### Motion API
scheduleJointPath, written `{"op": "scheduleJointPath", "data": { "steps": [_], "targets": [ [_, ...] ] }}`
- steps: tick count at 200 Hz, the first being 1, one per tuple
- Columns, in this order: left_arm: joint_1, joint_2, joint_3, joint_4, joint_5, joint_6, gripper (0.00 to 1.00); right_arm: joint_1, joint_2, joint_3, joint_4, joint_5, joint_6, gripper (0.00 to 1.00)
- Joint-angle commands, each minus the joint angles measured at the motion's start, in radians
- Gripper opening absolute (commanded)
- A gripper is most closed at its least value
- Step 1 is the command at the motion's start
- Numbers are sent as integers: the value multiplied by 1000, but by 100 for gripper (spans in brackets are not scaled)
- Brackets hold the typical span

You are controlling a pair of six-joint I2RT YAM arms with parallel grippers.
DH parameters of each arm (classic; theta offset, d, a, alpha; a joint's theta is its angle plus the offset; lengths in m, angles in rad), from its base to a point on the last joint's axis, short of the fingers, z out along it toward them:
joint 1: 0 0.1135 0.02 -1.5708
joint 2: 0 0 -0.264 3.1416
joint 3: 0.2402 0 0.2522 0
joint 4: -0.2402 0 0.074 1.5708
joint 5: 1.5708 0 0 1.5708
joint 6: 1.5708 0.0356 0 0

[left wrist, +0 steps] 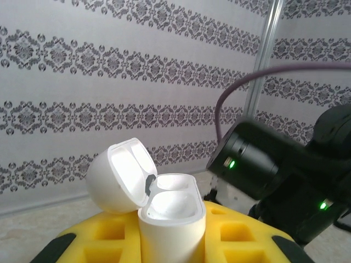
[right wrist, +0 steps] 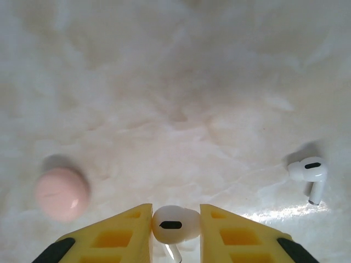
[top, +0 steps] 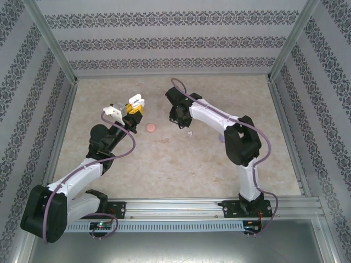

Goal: Insert the wireless bluetooth earbuds into the charging case

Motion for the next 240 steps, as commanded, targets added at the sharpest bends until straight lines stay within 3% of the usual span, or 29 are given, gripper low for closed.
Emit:
{"op": "scheduleJointPath", "data": {
  "steps": [1,62,139,240],
  "targets": [
    [-14,-30,44,-2,63,70,0,0,-111,-11,36,59,-108,26],
    [-79,-86,123,-56,77,244,0,6,-353,-46,166,87,-301,26],
    [-202,-65,195,-40,-115,482,0,45,-607,-159,431,63,-458,28],
    [-213,54,212,69,-145,407,0,187,-778,-394,903,12,-629,30]
  ]
}}
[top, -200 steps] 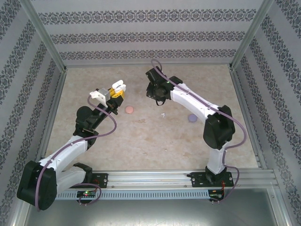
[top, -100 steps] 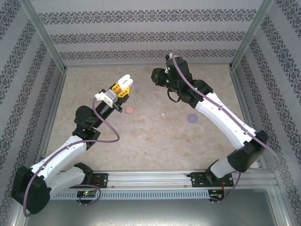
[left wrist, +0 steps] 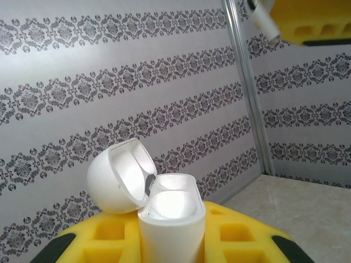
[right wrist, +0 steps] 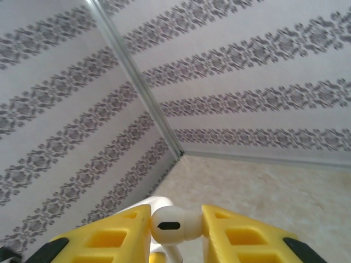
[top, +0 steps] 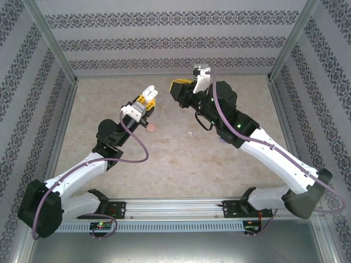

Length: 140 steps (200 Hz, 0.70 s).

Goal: Insert the wireless bluetooth earbuds into the charging case

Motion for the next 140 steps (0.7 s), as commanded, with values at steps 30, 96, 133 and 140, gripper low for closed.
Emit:
{"op": "scheduleJointPath", "data": {
  "steps": [30,96,133,140],
  "targets": [
    [-16,23,54,115,12,-82,0,34,9,-85,275,-47,-23,30],
    [-21,34,63,120,40,-109,0,49,96,-64,351,-117,45,30],
    [-22,34,69,116,45,-115,0,49,123,-60,367,-148,82,30],
    [-21,34,69,116,45,-115,0,49,126,-62,370,-152,86,30]
  ]
}}
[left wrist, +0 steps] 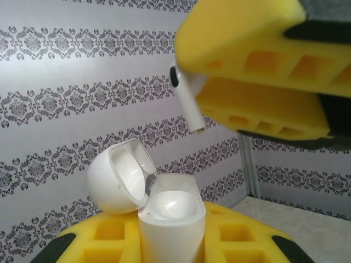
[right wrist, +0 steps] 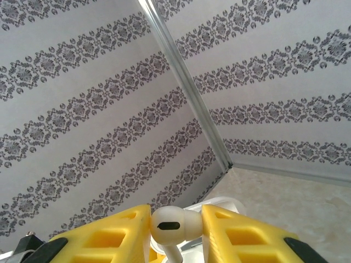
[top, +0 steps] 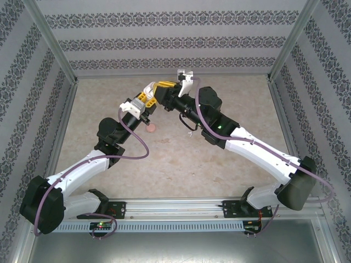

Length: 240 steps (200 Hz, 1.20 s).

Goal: Insert the wireless bluetooth earbuds into the charging case

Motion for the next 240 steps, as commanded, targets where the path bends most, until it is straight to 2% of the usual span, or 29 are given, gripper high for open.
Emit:
{"op": "scheduleJointPath", "data": {
  "steps": [1,240],
  "targets": [
    [-14,-1,33,60,21,-22,0,12,8,12,62,-42,37,30],
    [-14,-32,42,53,19,-44,0,23,57,-30,80,-26,43,28]
  ]
}}
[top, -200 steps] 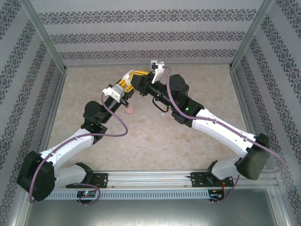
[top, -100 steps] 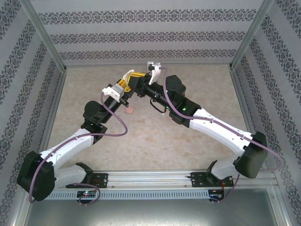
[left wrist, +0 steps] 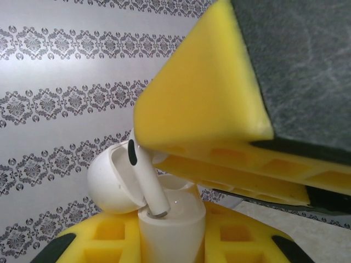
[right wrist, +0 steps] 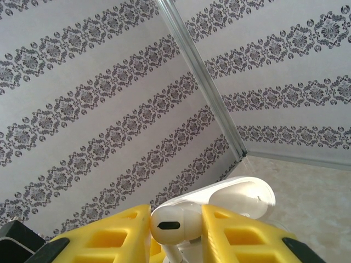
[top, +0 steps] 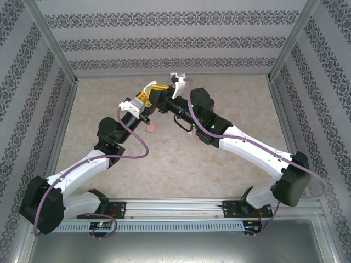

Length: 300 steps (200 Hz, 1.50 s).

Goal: Insert the wireless bluetooth earbuds into the charging case

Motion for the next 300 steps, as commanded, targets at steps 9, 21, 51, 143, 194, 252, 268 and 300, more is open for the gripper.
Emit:
{"op": "scheduleJointPath", "data": {
  "steps": [9,21,51,143,194,252,268,300],
  "targets": [
    [-12,-33,37,53,16,-19,0,10,1,-32,44,10,14,28],
    [-10,-33,36,57,16,-20,0,10,-3,-45,53,11,13,28],
    [-10,-38,42,59,17,-24,0,9,-7,-76,82,21,20,28],
    [-10,-39,51,48,15,-18,0,1,-45,-127,95,31,22,27],
    [-10,-37,60,41,27,-29,0,-3,-21,-98,67,-21,19,27],
    [-12,-40,69,22,37,-32,0,-4,31,-49,15,-83,13,26],
    [-10,-37,69,24,36,-31,0,-4,39,-44,2,-84,13,26],
    [-11,-39,67,25,35,-30,0,-4,42,-53,-20,-70,4,26]
  ]
}}
